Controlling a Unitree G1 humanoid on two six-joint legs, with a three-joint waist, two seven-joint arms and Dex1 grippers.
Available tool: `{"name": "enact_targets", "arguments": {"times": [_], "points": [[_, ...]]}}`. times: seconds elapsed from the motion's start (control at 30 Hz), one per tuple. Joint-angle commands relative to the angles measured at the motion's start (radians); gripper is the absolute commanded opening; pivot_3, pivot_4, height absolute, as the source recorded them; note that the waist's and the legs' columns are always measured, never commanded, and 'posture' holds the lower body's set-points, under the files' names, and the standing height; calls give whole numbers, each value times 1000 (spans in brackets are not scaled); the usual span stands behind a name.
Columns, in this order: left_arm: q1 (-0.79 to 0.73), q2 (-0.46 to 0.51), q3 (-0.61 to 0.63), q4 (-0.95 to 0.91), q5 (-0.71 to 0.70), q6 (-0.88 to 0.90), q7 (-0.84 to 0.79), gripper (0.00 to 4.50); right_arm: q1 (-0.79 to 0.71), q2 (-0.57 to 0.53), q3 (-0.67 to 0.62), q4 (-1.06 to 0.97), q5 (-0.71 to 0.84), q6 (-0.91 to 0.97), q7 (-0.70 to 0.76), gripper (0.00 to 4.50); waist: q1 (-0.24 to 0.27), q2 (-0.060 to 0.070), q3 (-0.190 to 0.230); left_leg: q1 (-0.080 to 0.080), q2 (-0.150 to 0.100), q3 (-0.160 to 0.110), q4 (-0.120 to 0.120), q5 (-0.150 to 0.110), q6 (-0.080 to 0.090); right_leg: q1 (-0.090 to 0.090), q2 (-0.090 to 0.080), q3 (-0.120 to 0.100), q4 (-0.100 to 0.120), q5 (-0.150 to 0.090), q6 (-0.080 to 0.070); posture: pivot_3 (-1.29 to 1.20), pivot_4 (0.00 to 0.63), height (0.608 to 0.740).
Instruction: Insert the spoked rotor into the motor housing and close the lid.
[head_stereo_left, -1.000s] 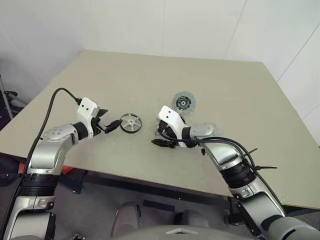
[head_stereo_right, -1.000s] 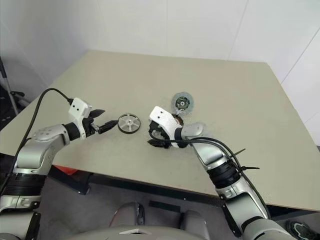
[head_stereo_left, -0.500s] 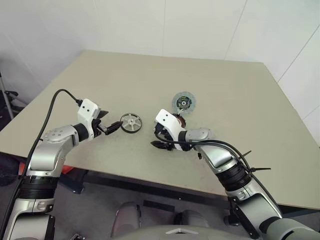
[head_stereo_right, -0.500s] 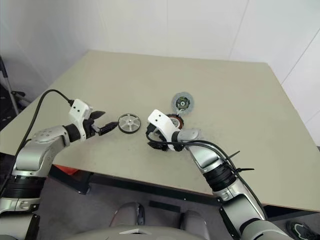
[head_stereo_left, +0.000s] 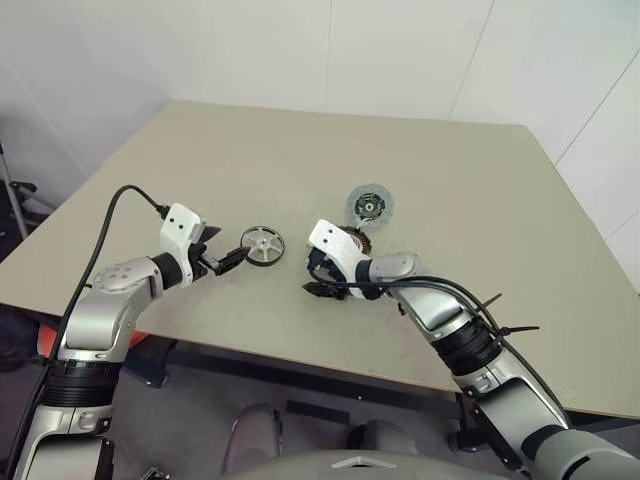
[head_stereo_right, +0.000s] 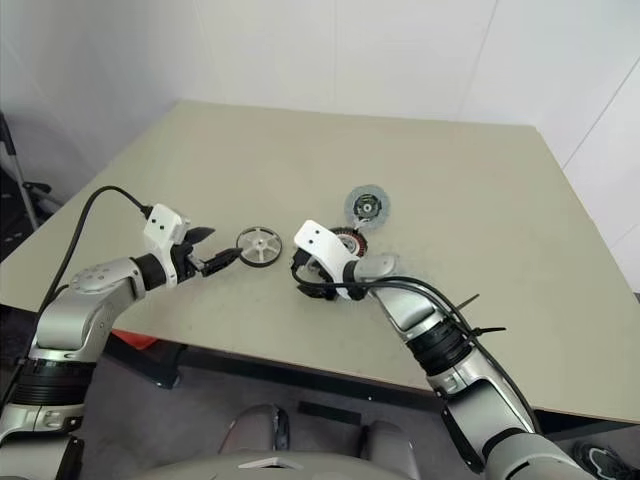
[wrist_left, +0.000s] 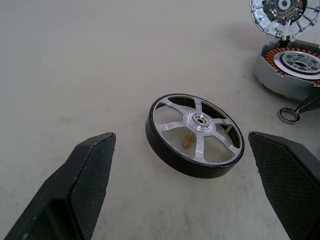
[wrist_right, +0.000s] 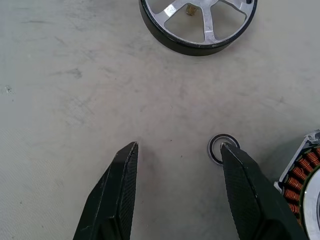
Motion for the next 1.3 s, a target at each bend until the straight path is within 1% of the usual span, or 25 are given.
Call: {"name": "enact_targets", "arguments": {"times": [0.03, 0.3, 0.5, 0.63, 1.0, 1.1, 1.2, 1.3], "points": [[-6, 3, 14, -36, -10, -9, 3, 4500, -44, -11, 7, 30, -20, -43, 5, 2907, 0, 0, 0, 0, 0, 0, 0, 0, 0, 0, 0, 0, 0, 0, 0, 0, 0, 740], [-6, -4, 16, -32, -9, -15, 9, 4500, -73, -20, 36, 100, -33, -90, 30, 2907, 0, 0, 0, 0, 0, 0, 0, 0, 0, 0, 0, 0, 0, 0, 0, 0, 0, 740], [-2, -5, 19, -28, -8, -21, 12, 4500, -64, -39, 41, 93, -44, -98, 47, 2907, 1, 0, 0, 0, 0, 0, 0, 0, 0, 0, 0, 0, 0, 0, 0, 0, 0, 740], [-8, -6, 19, -17, -6, -27, 14, 4500, -50, -69, 46, 84, -58, -110, 58, 2907, 2, 0, 0, 0, 0, 0, 0, 0, 0, 1, 0, 0, 0, 0, 0, 0, 0, 740], [-27, -3, 20, 17, -1, -52, 13, 4500, -39, -103, 60, 100, -82, -143, 45, 2907, 3, 0, 0, 3, 0, 0, 0, 0, 1, 4, 0, 0, 0, 0, 0, 0, 0, 740], [-27, -3, 20, 20, -1, -57, 14, 4500, -52, -129, 78, 55, -106, -158, 56, 2907, 4, 0, 0, 3, 0, 0, 0, 0, 0, 4, 0, 0, 0, 0, 0, 0, 0, 740], [-24, 0, 26, 23, 1, -60, 18, 4500, -71, -185, 97, -58, -132, -170, 99, 2907, 6, 0, 0, 3, -1, 0, 0, 0, 0, 4, 0, 0, 0, 0, 0, 0, 0, 740], [-21, 5, 34, 29, 0, -64, 17, 4500, -92, -211, 96, -144, -137, -169, 130, 2907, 3, 0, 0, 3, 0, 0, 0, 0, 0, 3, 0, 0, 0, 0, 0, 0, 0, 740]]}}
